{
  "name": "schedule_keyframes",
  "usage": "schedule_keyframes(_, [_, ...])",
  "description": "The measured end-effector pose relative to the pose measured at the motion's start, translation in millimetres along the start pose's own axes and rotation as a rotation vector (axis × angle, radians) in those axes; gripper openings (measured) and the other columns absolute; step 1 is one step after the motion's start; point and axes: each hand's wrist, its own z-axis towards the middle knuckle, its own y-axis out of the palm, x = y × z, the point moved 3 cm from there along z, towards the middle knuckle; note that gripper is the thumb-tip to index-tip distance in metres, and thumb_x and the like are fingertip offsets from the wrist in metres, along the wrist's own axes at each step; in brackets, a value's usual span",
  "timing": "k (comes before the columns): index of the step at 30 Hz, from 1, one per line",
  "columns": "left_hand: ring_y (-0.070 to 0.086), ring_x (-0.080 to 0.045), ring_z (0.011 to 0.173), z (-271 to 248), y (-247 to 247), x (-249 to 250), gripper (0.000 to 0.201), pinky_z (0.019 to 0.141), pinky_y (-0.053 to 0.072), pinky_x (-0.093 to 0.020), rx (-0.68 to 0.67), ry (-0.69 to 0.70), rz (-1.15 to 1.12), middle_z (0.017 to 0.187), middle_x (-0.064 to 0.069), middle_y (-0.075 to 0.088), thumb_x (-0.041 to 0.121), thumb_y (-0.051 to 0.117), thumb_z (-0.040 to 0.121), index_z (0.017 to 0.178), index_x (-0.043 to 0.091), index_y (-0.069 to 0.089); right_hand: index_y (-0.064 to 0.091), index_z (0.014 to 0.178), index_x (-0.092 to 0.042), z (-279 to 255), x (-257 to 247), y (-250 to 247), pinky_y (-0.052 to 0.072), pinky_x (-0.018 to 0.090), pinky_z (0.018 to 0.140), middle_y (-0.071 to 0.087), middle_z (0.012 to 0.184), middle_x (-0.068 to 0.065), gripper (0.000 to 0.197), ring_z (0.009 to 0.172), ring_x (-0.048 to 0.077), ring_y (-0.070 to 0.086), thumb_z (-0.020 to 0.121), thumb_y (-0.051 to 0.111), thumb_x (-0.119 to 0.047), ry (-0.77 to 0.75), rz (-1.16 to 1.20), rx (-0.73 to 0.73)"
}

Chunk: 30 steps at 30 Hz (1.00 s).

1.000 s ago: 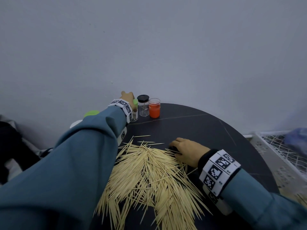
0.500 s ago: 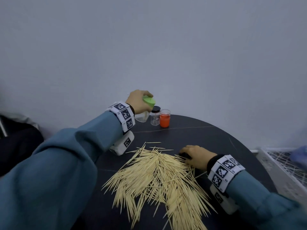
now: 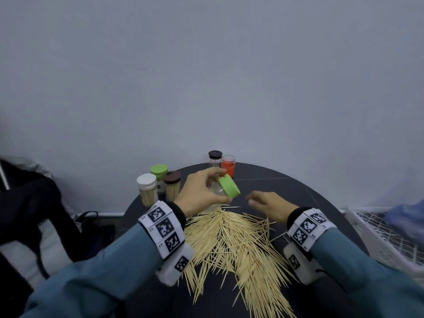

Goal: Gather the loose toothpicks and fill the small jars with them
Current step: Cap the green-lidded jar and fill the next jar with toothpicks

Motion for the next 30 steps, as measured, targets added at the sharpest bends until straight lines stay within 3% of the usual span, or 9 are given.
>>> schedule_keyframes(3, [0.057,-0.004,0.099,-3.9,8.1,-2.5,0.058,0.077,0.040,-0.004,0.023,0.000,-0.039,0.106,0.009,0.064,0.022,0.087,0.061,0.113,0.023,0.061,0.052,0.123,-0.013,-15.5,-21.5,-10.6,0.049,0.029,0.084,0.063,0.111,0.009,0.039,0.095,0.022,0.066,0.100,0.029,-0.036,-0.028,0.464,0.143])
schedule_keyframes(5, [0.058,-0.002,0.099,-6.8,12.8,-1.3,0.057,0.075,0.040,-0.002,0.013,0.003,-0.073,0.106,0.009,0.064,0.023,0.087,0.060,0.111,0.022,0.061,0.053,0.120,-0.015,-26.3,-37.1,-13.0,0.054,0.035,0.080,0.064,0.104,0.008,0.042,0.089,0.025,0.068,0.095,0.035,-0.044,-0.054,0.622,0.145])
schedule_keyframes(8, [0.059,-0.001,0.098,-10.7,16.9,0.6,0.057,0.073,0.040,-0.001,0.007,0.013,-0.131,0.105,0.008,0.066,0.022,0.087,0.060,0.111,0.020,0.062,0.053,0.117,-0.017,-37.1,-55.7,-13.3,0.057,0.029,0.072,0.065,0.104,0.002,0.048,0.081,0.018,0.069,0.082,0.049,-0.051,-0.120,0.598,0.148])
schedule_keyframes(12, [0.060,-0.001,0.100,-13.3,15.8,-1.7,0.057,0.076,0.042,-0.005,-0.013,0.021,-0.151,0.104,0.008,0.068,0.023,0.088,0.060,0.111,0.021,0.063,0.053,0.114,-0.015,-41.6,-61.6,-12.1,0.052,0.016,0.062,0.065,0.108,0.004,0.029,0.077,0.006,0.067,0.089,0.059,-0.029,-0.137,0.600,0.201])
schedule_keyframes(18, [0.059,-0.003,0.102,-16.5,14.5,-1.8,0.055,0.080,0.041,-0.007,-0.116,0.035,-0.205,0.108,0.007,0.067,0.025,0.087,0.061,0.110,0.022,0.063,0.052,0.118,-0.016,-56.4,-53.8,-17.8,0.053,0.021,0.068,0.062,0.111,0.004,0.034,0.086,0.014,0.067,0.087,0.060,-0.029,-0.128,0.597,0.249])
schedule_keyframes(21, [0.058,-0.003,0.104,-17.5,16.9,-0.2,0.053,0.079,0.041,-0.004,-0.141,0.043,-0.238,0.112,0.007,0.065,0.023,0.085,0.065,0.112,0.021,0.062,0.047,0.123,-0.015,-65.2,-37.9,-18.8,0.053,0.030,0.081,0.058,0.115,0.003,0.044,0.092,0.018,0.064,0.086,0.063,-0.029,-0.022,0.483,0.294])
schedule_keyframes(23, [0.057,-0.005,0.107,-17.1,19.3,2.1,0.053,0.079,0.040,-0.004,-0.153,0.053,-0.264,0.115,0.007,0.064,0.021,0.083,0.067,0.115,0.019,0.061,0.044,0.124,-0.014,-72.6,-21.9,-18.9,0.047,0.027,0.085,0.057,0.116,0.002,0.049,0.100,0.018,0.059,0.083,0.068,-0.029,0.076,0.272,0.295])
schedule_keyframes(27, [0.057,-0.009,0.108,-12.7,26.5,6.1,0.055,0.083,0.043,-0.010,-0.179,0.049,-0.331,0.119,0.007,0.062,0.019,0.080,0.072,0.121,0.017,0.056,0.046,0.125,-0.016,-88.4,15.2,-16.5,0.042,0.029,0.091,0.053,0.120,0.007,0.053,0.108,0.022,0.053,0.080,0.070,-0.029,0.237,-0.106,0.158])
schedule_keyframes(30, [0.057,-0.013,0.109,-9.6,31.4,7.6,0.056,0.084,0.048,-0.020,-0.181,0.033,-0.353,0.123,0.006,0.060,0.020,0.078,0.075,0.124,0.020,0.051,0.043,0.130,-0.021,-98.7,43.0,-14.9,0.039,0.033,0.098,0.048,0.125,0.010,0.052,0.116,0.028,0.050,0.084,0.065,-0.031,0.405,-0.254,0.029])
